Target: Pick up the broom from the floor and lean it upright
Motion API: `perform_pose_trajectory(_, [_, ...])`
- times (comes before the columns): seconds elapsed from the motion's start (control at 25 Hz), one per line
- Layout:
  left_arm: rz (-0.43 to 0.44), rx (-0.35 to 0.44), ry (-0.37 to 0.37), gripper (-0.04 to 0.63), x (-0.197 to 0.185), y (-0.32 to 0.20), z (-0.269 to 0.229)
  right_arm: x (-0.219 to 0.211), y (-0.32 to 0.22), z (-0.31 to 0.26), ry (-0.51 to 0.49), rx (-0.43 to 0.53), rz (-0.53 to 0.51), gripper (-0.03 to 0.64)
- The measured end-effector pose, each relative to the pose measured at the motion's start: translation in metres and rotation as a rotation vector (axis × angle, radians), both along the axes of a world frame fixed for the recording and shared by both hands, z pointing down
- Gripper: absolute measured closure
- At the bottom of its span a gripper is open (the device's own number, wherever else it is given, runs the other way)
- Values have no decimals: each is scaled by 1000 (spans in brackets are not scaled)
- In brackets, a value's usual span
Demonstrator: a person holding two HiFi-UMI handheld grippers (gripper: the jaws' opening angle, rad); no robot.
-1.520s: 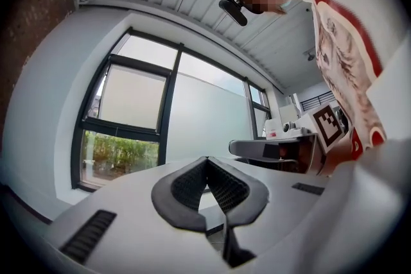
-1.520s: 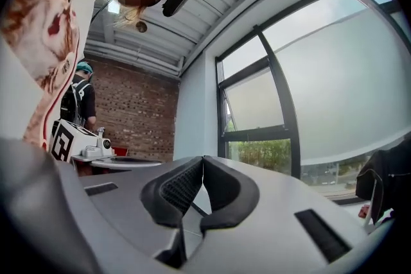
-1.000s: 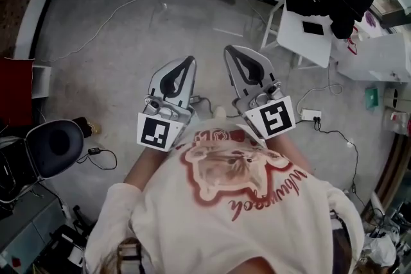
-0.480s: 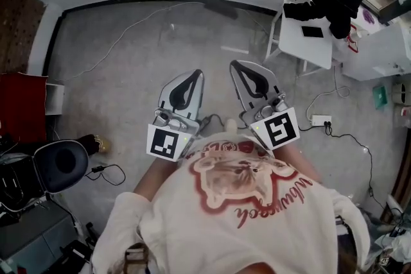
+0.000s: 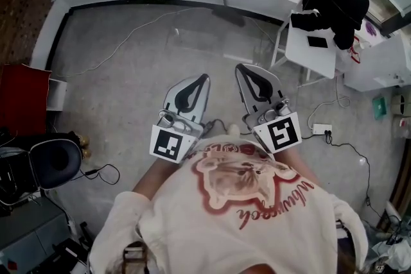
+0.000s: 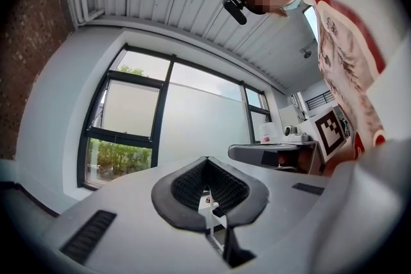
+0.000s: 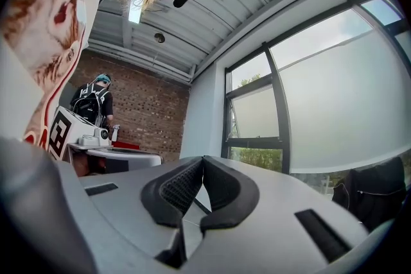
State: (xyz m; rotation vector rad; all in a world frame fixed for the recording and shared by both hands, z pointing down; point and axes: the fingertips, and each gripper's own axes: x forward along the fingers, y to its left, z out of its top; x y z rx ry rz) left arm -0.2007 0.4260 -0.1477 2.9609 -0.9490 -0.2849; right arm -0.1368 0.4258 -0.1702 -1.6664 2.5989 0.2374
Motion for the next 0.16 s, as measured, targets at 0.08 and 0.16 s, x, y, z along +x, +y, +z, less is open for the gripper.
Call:
perform_pose_trajectory(0.08, [-3, 4, 0, 575, -6, 1, -1, -8, 2, 0, 2, 3, -7, 592])
perform_pose_trajectory(0.16, [-8, 3, 3, 575, -14, 2, -2, -16, 4, 0, 5, 4, -15, 592])
